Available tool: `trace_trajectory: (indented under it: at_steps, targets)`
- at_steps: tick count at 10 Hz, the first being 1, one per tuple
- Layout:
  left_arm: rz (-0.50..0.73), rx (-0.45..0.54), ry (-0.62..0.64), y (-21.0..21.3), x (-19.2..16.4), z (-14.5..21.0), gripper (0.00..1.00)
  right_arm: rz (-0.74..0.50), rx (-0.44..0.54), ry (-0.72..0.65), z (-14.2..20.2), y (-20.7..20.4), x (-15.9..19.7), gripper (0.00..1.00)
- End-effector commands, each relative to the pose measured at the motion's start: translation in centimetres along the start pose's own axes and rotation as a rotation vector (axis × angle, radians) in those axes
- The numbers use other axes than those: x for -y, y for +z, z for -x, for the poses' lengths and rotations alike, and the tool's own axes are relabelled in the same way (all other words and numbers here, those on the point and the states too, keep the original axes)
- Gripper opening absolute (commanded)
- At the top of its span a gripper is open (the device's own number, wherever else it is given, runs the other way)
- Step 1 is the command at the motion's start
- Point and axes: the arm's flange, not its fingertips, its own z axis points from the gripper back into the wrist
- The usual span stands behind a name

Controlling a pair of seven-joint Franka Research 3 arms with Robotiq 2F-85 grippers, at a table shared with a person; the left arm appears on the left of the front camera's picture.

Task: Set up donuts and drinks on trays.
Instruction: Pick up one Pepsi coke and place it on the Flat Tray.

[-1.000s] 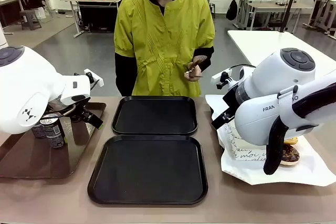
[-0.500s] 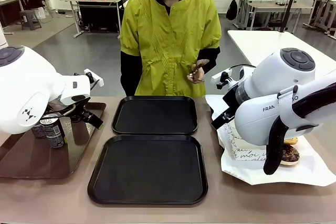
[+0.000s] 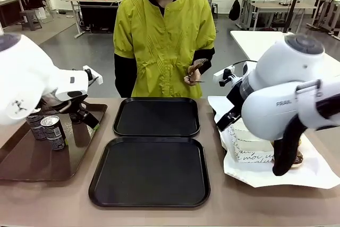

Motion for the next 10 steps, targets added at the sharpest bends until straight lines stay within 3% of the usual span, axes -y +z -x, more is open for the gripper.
trace_trajectory:
  at_steps: [1,3,5,6,7,10]
  targets:
    - [0.031,-0.084,-0.035,5.4,3.3,8.7,1.00,-0.040,-0.165,-0.033,7.8,6.1,-3.4,1.00]
    - [0.139,-0.139,-0.038,6.9,4.2,11.8,1.00,-0.126,-0.274,-0.067,12.4,8.9,-5.4,1.00]
    - [0.195,-0.136,-0.002,7.3,5.4,13.6,1.00,-0.183,-0.283,-0.070,14.8,8.6,-5.8,1.00]
    - [0.049,-0.127,0.004,5.4,4.8,12.4,1.00,-0.109,-0.290,-0.043,4.7,9.6,-3.7,1.00]
    - [0.159,-0.169,-0.020,8.7,2.6,2.4,1.00,-0.109,-0.290,-0.043,4.7,9.6,-3.7,1.00]
    - [0.145,-0.165,-0.012,9.2,2.4,2.5,1.00,-0.128,-0.297,-0.053,5.3,10.8,-4.0,1.00]
